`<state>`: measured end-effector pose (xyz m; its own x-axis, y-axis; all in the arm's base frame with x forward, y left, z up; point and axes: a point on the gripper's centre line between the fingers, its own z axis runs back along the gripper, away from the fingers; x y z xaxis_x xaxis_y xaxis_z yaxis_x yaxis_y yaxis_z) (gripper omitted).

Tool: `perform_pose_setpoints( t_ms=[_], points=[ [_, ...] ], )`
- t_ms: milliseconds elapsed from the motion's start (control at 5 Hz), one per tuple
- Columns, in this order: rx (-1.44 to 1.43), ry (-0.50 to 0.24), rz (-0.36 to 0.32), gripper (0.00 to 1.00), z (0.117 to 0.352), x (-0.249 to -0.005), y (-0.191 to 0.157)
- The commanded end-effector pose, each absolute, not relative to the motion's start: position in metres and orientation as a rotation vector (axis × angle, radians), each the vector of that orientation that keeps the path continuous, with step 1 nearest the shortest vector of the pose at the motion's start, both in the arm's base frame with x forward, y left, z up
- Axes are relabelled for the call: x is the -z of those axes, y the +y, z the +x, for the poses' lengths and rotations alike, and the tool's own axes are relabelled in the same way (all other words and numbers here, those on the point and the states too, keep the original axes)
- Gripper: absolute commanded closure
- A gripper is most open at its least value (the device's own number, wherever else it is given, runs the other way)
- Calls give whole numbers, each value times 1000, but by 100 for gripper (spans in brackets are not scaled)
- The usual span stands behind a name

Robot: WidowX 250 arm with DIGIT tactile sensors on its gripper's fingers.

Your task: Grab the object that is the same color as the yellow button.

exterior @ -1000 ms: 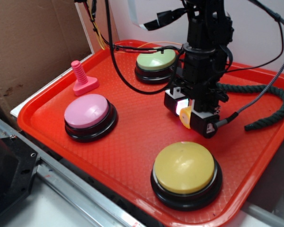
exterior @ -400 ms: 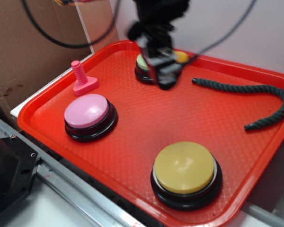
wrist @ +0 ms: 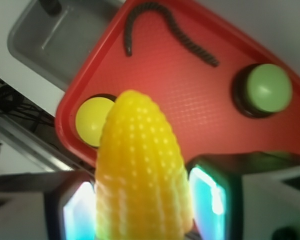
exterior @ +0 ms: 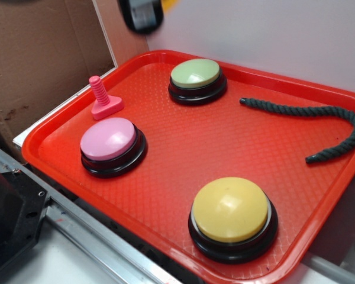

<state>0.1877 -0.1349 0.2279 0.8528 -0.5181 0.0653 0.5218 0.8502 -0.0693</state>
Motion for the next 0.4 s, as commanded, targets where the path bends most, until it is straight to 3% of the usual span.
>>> perform_pose_setpoints(
  t_ms=[0,200],
  points=[
    [476,-43,-68,100,189,-293,-125],
    [463,-38,-41,100,190,-287,-120]
  ],
)
